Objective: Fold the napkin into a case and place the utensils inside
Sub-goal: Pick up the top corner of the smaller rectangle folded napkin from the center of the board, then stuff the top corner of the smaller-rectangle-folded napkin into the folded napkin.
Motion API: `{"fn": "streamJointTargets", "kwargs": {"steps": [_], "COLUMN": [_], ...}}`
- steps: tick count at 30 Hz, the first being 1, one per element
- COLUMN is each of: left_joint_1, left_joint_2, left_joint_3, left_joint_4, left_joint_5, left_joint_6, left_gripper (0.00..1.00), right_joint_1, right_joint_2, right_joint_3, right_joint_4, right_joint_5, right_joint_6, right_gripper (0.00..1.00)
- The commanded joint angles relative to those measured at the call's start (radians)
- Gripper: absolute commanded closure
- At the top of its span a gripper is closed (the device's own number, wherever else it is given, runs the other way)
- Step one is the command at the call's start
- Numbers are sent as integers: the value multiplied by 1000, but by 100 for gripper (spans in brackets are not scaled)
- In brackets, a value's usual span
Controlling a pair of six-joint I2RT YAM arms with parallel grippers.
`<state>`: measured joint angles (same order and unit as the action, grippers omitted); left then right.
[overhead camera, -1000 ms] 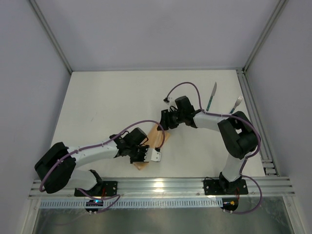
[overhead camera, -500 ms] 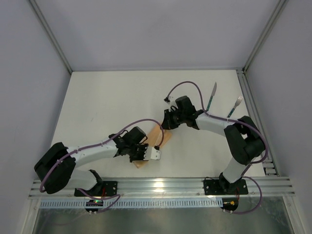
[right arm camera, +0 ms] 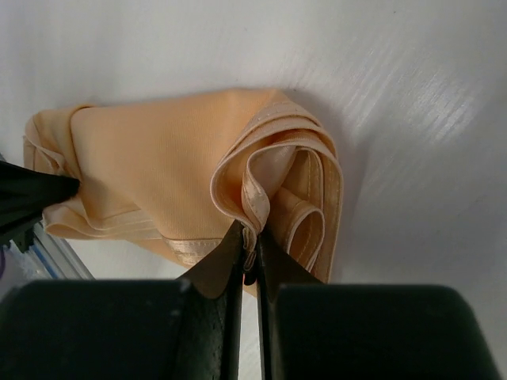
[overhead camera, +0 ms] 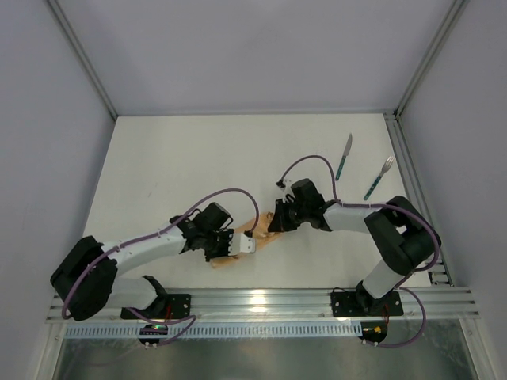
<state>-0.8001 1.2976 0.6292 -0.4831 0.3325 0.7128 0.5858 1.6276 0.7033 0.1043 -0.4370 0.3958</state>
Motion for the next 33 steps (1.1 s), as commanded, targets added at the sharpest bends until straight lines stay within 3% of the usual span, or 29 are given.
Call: {"fn": "streamJointTargets", "kwargs": {"steps": [1,6,14,16,17,20,22,27,33], "left_joint_1": [25,56,98,96,98,98,96,101,76], "left_joint_2": [-52,-121,-198,-190,-184,-172,-191,-236,-78], "left_joint_3": [-10,-16,-45,-62,-60,-28,7,266,366], "left_joint_4": [-31,-75,-230,-265,-276,-333,-400,-564,-342], "left_joint_5": [2,13,3,10,8,-4,-7,36,2], "left_joint_6": [-15,0,74,95,97,94,86,28,-203], "left_gripper": [90,83,89,83,71,56,53,46,47], "right_joint_1": [3,0,0,-1,-1,0,2,2,2], "right_joint_2": [3,32,44,44,48,49,46,35,14], "right_joint_3": [-37,-70,-107,-103,-102,-96,-96,-96,-99], "right_joint_4": [127,156,201,205,204,210,218,229,210], "right_joint_5": [21,63,92,90,89,86,78,69,66], "right_joint_6": [69,89,115,120,121,127,133,143,143], "right_gripper": [96,96,96,96,96,96,96,96,96]}}
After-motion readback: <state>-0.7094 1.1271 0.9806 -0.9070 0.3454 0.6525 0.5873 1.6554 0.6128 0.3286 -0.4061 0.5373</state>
